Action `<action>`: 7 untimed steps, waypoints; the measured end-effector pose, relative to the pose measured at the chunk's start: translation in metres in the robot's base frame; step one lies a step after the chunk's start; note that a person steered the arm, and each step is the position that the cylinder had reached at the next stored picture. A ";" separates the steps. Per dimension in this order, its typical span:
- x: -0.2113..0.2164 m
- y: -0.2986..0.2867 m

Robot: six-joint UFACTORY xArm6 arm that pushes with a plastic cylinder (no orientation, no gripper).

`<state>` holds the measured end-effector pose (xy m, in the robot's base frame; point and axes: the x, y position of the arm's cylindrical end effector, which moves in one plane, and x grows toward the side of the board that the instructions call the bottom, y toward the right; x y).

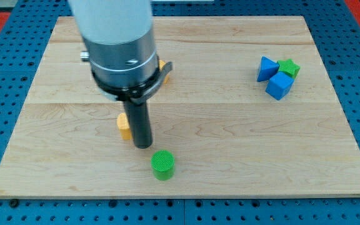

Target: Push yellow heart into the group of blocks

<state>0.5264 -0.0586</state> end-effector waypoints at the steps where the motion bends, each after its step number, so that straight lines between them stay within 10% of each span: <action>1: -0.015 -0.019; 7: -0.028 -0.081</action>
<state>0.4986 -0.1397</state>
